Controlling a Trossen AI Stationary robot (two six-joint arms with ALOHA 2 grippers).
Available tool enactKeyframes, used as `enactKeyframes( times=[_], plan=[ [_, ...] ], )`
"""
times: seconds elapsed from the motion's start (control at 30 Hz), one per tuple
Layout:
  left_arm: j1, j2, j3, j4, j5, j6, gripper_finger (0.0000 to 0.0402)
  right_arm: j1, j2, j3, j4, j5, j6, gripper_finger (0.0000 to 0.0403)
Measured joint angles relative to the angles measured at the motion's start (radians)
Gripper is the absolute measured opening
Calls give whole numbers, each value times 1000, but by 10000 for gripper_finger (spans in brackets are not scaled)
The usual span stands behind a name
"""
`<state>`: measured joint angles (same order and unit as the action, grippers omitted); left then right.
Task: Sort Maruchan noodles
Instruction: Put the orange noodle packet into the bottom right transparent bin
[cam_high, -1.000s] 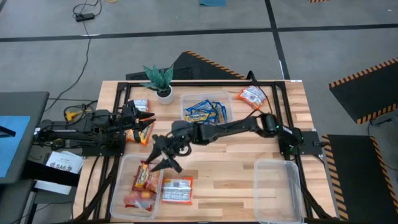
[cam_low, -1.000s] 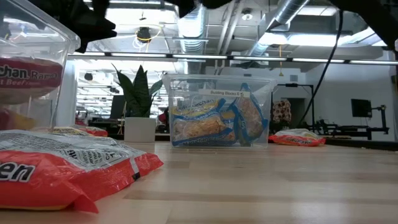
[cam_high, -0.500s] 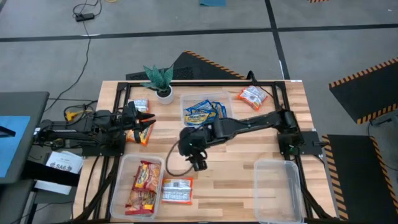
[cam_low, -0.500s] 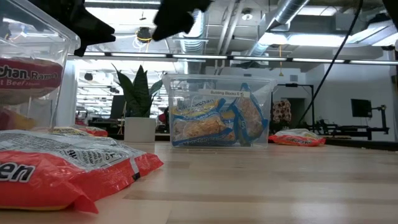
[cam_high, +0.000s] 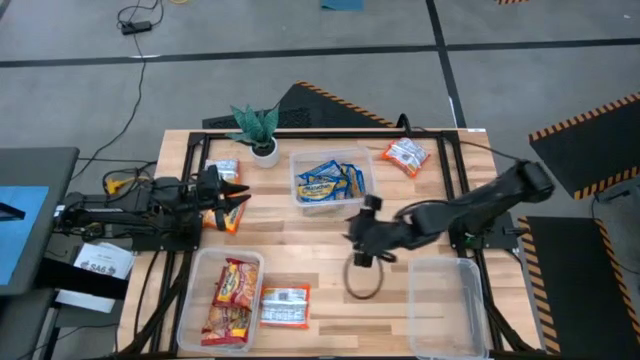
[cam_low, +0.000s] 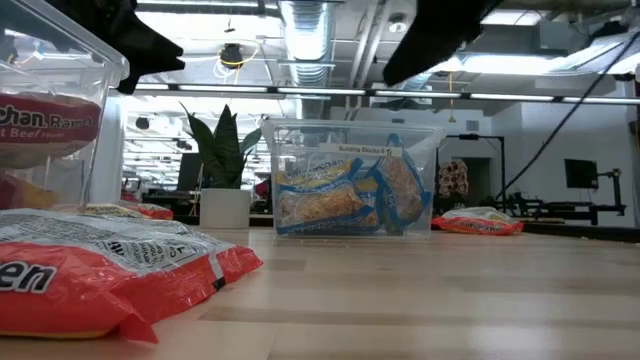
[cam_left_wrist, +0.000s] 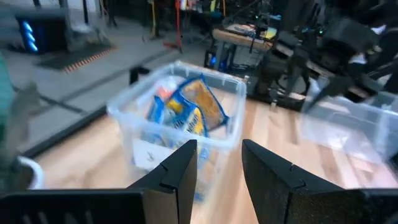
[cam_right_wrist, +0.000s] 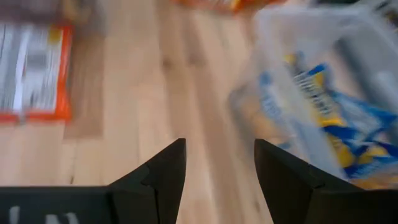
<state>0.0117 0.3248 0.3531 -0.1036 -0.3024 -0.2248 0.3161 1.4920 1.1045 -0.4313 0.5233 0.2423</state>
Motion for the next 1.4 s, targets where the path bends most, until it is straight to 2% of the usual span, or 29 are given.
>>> enactKeyframes(
  times=[0.13, 0.3, 0.37, 0.47, 0.6, 0.7, 0.8, 1.03, 1.4],
  plan=[
    [0, 59, 0, -23, 38, -58, 114, 19, -124, -145, 126, 137, 45, 210],
    [3, 226, 14, -45, 53, -75, 114, -15, -184, -193, 175, 161, 37, 210],
    [17, 320, 74, -136, 102, -96, 114, -39, -194, -193, 185, 161, 7, 210],
    [42, 448, 214, -403, 137, -157, 114, -80, -204, -193, 197, 161, -50, 210],
    [70, 608, 395, -730, 37, -240, 114, -129, -205, -193, 201, 160, -64, 210],
    [87, 697, 489, -864, 3, -288, 114, -155, -205, -193, 183, 159, -58, 210],
    [102, 765, 534, -950, 48, -309, 114, -163, -205, -193, 144, 158, -36, 210],
    [137, 869, 506, -1055, 39, -376, 114, -158, -196, -193, 130, 153, -30, 210],
    [185, 899, 344, -935, 26, -420, 114, -155, -194, -193, 133, 152, -6, 210]
  ],
)
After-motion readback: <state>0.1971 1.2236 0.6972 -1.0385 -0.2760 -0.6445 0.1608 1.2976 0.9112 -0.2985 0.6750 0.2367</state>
